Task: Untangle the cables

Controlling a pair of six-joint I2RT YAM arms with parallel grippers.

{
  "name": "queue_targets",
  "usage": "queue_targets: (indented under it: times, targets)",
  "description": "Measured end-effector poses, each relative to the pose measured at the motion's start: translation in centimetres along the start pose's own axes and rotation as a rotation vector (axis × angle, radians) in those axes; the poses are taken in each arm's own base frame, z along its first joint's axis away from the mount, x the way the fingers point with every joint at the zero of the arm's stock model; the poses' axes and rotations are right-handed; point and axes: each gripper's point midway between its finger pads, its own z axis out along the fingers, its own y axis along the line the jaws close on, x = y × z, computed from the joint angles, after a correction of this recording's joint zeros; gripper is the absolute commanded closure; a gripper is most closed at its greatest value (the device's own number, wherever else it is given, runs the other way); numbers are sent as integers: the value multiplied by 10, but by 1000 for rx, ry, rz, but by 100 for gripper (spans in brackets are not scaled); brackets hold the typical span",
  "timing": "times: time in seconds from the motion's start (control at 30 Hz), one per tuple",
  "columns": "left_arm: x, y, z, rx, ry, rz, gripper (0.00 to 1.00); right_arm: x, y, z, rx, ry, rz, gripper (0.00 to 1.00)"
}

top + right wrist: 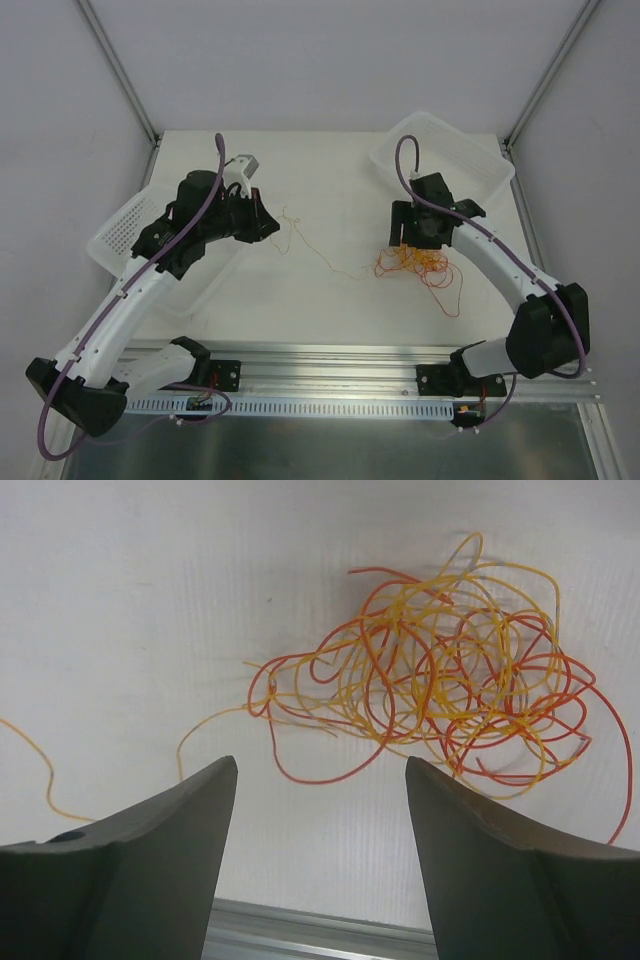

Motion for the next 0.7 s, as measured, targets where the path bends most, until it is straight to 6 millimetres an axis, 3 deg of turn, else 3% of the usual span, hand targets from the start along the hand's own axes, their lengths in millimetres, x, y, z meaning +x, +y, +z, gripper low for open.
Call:
queue_targets:
  times: [0.23,0.37,0.43,0.53,0.6,0.7]
  targets:
    - [46,23,13,-44,94,-32,100,23,-11,55,66,118,-42,27]
    - [63,31,12,-64,116,-49,100,34,-16,78,92,167,-64,36]
    - [69,34,12,-72,116,-63,100,39,-20,87,105,191,-69,46]
    - [87,41,14,-87,146,-92,100,43,-25,95,121,211,-69,90]
    - [101,47,17,-100,175,-108,100,41,-28,96,132,208,-60,99]
    - [126,55,19,-115,234,-132,94,39,-33,96,147,204,-47,99]
